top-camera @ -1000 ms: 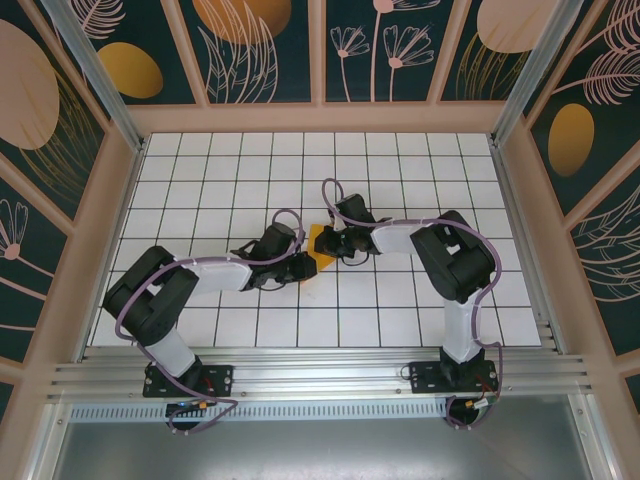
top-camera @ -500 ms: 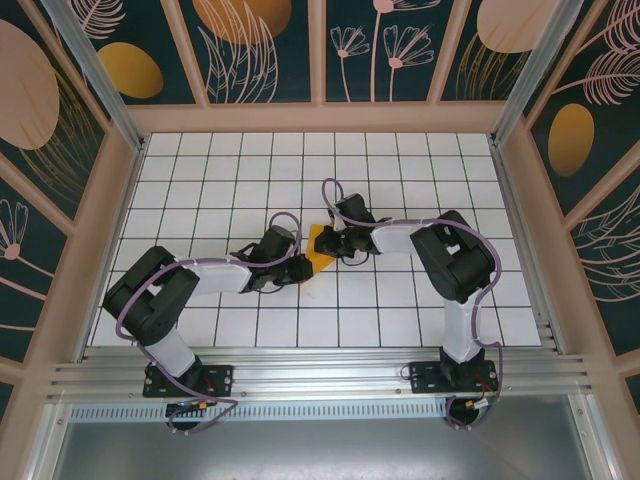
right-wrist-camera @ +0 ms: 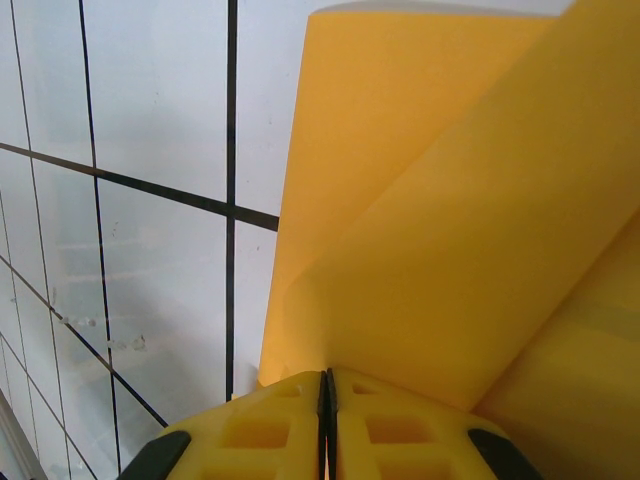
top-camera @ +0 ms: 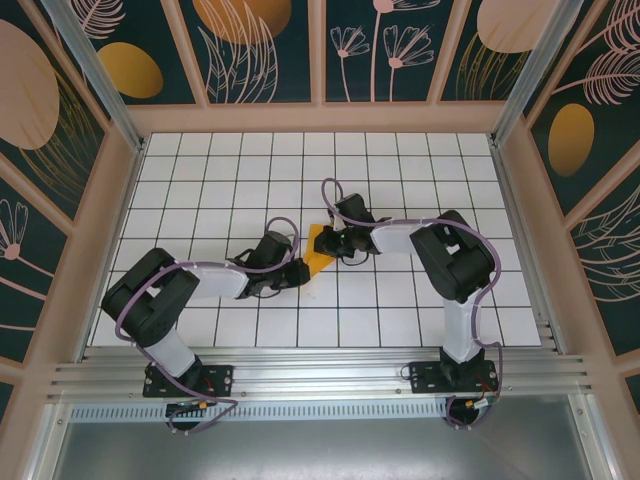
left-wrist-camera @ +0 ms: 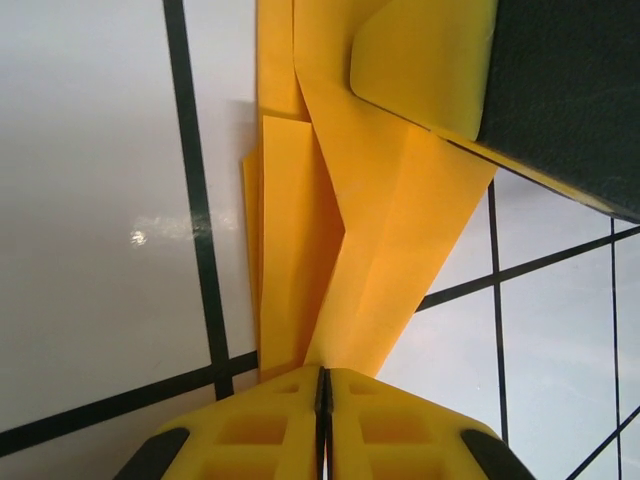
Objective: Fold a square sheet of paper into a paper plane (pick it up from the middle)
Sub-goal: Fourth fold the wing at the center of the table.
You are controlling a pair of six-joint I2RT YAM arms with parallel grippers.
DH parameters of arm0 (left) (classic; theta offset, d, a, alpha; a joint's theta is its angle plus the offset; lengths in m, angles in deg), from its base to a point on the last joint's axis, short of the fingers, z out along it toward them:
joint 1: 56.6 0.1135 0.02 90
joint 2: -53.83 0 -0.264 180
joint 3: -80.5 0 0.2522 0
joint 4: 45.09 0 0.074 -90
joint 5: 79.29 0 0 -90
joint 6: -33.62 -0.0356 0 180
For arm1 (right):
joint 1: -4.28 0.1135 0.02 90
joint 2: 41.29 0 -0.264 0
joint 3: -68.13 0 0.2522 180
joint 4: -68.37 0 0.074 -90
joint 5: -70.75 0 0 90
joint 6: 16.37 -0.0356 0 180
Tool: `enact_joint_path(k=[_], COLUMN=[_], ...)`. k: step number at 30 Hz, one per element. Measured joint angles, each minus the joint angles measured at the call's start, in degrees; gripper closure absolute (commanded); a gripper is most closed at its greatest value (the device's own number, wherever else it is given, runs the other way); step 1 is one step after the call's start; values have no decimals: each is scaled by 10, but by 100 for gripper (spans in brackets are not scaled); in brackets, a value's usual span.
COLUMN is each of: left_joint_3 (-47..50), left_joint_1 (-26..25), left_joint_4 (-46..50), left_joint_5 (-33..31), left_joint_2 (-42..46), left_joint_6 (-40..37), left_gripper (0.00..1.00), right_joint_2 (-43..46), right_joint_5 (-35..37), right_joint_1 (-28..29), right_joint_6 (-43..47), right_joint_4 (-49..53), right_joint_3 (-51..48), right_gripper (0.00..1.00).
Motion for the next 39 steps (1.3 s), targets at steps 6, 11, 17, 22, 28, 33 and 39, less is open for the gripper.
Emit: enact_joint_path(k=[6,11,17,22,28,33,39], left_joint_3=[21,37,33,-2,-39,-46,-41], left_joint_1=[0,0,2,10,15,16,22], left_joint_4=[11,38,58,51,9,-4,-4], left_joint_5=[-11,-10,-8,14,50,68,49], left_joint_2=[25,56,99,89,39,-4,-24], left_joint_6=[4,9,19,26,30,30,29], left_gripper=[88,88,86,84,83,84,86], right_joint_2=[-1,-2,-2,-4,-5,-6,-7], right_joint_5=[0,-1,-1,-2,-2,-2,-2], right_joint_1=[0,0,0,0,0,1,1], right_joint_6=[0,0,0,0,0,0,0], right_joint_4=[2,3,3,3,3,3,3], right_joint_3=[2,4,4,6,9,10,11], right_gripper=[88,88,88,88,88,88,87])
